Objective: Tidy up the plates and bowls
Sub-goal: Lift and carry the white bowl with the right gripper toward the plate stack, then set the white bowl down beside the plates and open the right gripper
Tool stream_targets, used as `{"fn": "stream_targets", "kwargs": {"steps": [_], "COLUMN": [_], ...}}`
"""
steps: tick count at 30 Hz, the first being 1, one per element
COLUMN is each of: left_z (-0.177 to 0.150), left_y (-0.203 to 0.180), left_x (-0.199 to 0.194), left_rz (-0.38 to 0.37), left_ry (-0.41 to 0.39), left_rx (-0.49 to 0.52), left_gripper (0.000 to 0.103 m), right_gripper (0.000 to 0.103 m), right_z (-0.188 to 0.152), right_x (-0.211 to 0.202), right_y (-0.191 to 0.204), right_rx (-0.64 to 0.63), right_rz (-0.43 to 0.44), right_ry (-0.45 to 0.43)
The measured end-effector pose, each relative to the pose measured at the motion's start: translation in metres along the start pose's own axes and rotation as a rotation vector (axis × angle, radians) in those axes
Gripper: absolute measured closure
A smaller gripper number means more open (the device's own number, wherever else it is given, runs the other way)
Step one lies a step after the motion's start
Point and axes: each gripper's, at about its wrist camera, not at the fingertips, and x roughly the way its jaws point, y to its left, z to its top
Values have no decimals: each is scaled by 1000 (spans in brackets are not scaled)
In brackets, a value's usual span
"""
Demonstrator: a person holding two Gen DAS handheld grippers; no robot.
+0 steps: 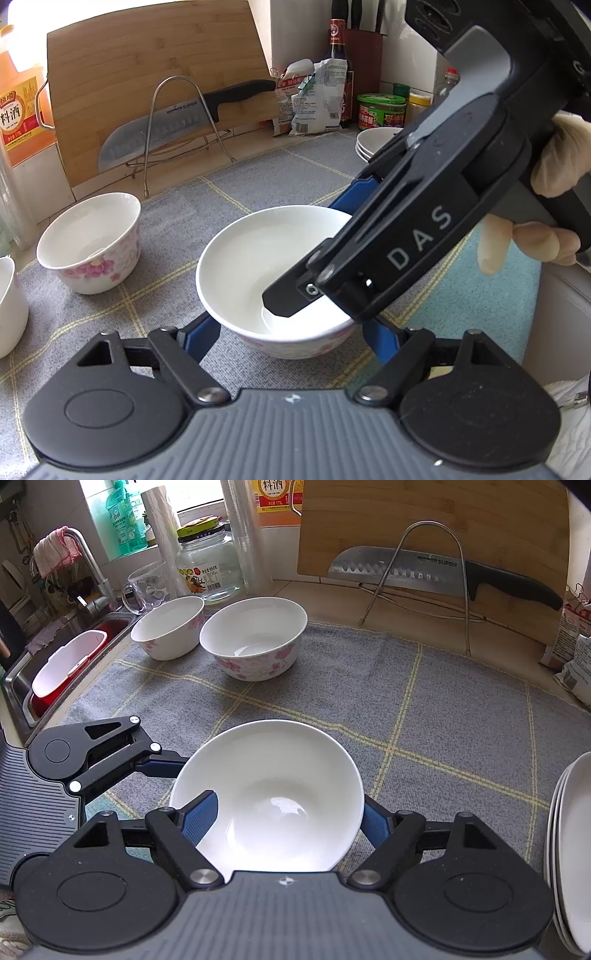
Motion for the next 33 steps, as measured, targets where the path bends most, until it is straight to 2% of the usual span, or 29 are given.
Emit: {"fn": "stream_targets", "kwargs": {"steps": [6, 8, 9, 10, 18, 23, 33], "left_z": [0, 0, -1, -2, -8, -14, -20], "left_y": [1, 1, 1, 1, 7, 12, 34], "left_x": [0, 0, -1, 0, -12, -23, -50], "left_rz": [-3, -7, -13, -19, -26, -18, 70], "left_ry": [-3, -6, -4, 0, -6, 3, -24], "left_rx": [-6, -9, -13, -17, -65, -86, -119], "left_gripper": [19, 18, 17, 16, 12, 11, 11], "right_gripper": [17, 11, 2, 0, 0, 0, 0], "right_z": [-1, -1, -1, -1, 1, 5, 22], "right_x": [4, 4, 4, 2, 2, 0, -2], "right_y": [-1, -1, -1, 0, -3, 3, 15], "right_rx": [-3, 1, 2, -3, 22, -9, -72], "right_rz": [-4, 5, 4, -5, -17, -37, -47], "right_ry": [0, -4, -12, -26, -31, -30, -41]}}
